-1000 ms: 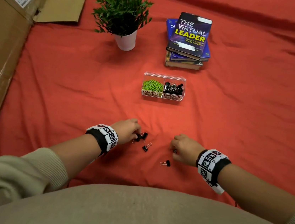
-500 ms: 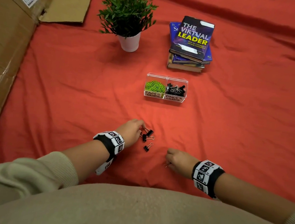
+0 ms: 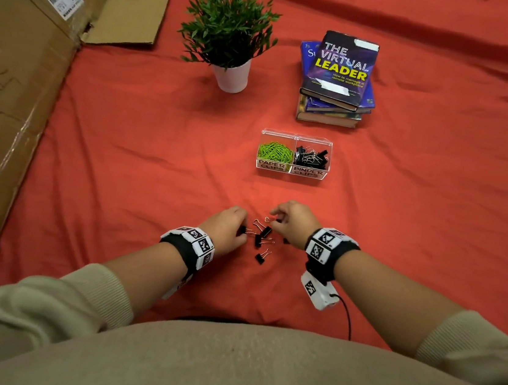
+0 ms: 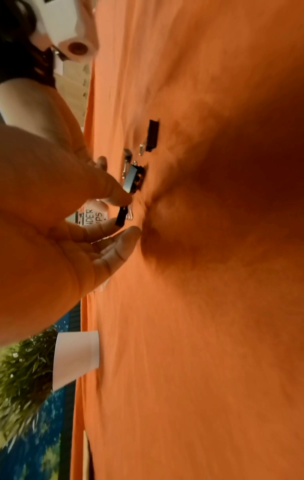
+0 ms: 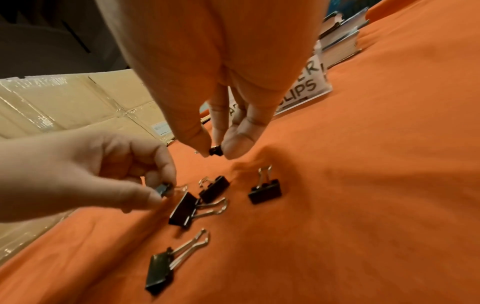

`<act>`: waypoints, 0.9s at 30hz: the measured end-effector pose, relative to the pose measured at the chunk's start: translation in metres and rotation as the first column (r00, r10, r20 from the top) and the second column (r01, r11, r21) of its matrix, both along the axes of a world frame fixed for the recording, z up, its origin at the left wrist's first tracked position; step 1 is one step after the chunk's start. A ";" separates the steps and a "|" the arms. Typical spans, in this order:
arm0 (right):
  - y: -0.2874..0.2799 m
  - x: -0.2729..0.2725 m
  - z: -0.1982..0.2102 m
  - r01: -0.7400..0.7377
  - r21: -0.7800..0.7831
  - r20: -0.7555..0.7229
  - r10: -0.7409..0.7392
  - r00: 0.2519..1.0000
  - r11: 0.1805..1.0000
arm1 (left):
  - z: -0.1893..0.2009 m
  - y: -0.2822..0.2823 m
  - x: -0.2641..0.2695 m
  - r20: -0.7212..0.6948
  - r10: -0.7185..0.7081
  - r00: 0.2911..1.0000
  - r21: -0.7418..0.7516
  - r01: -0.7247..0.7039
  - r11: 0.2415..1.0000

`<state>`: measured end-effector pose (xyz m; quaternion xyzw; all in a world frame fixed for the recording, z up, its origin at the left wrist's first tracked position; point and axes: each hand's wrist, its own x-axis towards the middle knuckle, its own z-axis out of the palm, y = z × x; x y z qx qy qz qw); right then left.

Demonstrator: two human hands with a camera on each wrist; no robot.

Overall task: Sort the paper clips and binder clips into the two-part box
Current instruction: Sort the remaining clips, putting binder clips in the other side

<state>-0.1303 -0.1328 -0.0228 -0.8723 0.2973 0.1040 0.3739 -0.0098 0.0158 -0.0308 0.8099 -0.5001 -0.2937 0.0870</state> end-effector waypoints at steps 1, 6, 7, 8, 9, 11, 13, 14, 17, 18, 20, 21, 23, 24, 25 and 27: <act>0.003 0.004 -0.002 -0.011 -0.008 -0.018 0.011 1.000 1.000 | 0.003 0.001 0.000 -0.028 0.043 0.999 -0.013 -0.043 0.999; 0.019 0.006 -0.013 -0.169 -0.067 -0.150 0.157 0.976 0.983 | 0.006 0.001 -0.008 -0.136 0.102 0.985 -0.056 -0.110 0.992; 0.021 0.006 -0.014 -0.175 -0.070 -0.162 0.162 0.973 0.982 | 0.006 0.001 -0.011 -0.127 0.072 0.989 -0.052 -0.079 0.995; 0.021 0.005 -0.015 -0.174 -0.077 -0.159 0.160 0.974 0.982 | 0.004 0.000 -0.014 -0.120 0.041 0.992 -0.052 -0.047 0.997; 0.021 0.005 -0.016 -0.160 -0.071 -0.155 0.148 0.977 0.984 | 0.003 -0.001 -0.016 -0.116 0.018 0.993 -0.051 -0.024 0.998; 0.019 0.004 -0.015 -0.109 -0.045 -0.120 0.103 0.987 0.993 | 0.000 -0.004 -0.019 -0.123 -0.008 0.992 -0.044 0.002 0.999; 0.017 0.001 -0.014 -0.007 0.008 -0.062 0.008 0.998 1.000 | -0.003 -0.006 -0.022 -0.126 -0.025 0.992 -0.025 0.022 0.999; 0.016 -0.001 -0.014 0.045 0.043 -0.042 -0.043 0.998 0.998 | -0.003 -0.008 -0.023 -0.117 -0.033 0.993 -0.011 0.032 0.999; 0.008 -0.003 -0.013 0.128 0.101 -0.025 -0.126 0.992 0.987 | -0.006 -0.011 -0.026 -0.065 -0.092 0.994 0.043 0.095 0.995; 0.002 -0.002 -0.010 0.150 0.106 -0.007 -0.150 0.989 0.983 | -0.007 -0.012 -0.026 -0.044 -0.115 0.992 0.060 0.118 0.991; -0.016 0.004 0.001 0.231 0.119 0.061 -0.239 0.969 0.966 | -0.008 -0.013 -0.025 -0.009 -0.141 0.990 0.086 0.141 0.986; -0.028 0.008 0.008 0.277 0.107 0.098 -0.287 0.953 0.955 | -0.007 -0.014 -0.025 0.002 -0.146 0.989 0.092 0.145 0.985; -0.054 0.017 0.025 0.345 0.040 0.158 -0.346 0.925 0.938 | -0.007 -0.016 -0.023 0.008 -0.150 0.989 0.097 0.148 0.984; -0.068 0.022 0.032 0.370 0.004 0.186 -0.364 0.912 0.929 | -0.008 -0.016 -0.022 0.006 -0.150 0.989 0.097 0.149 0.984; -0.082 0.027 0.038 0.391 -0.032 0.211 -0.376 0.902 0.920 | -0.008 -0.017 -0.021 -0.003 -0.149 0.989 0.095 0.148 0.984; -0.105 0.035 0.045 0.413 -0.108 0.229 -0.382 0.895 0.904 | -0.008 -0.020 -0.019 -0.036 -0.142 0.989 0.085 0.145 0.986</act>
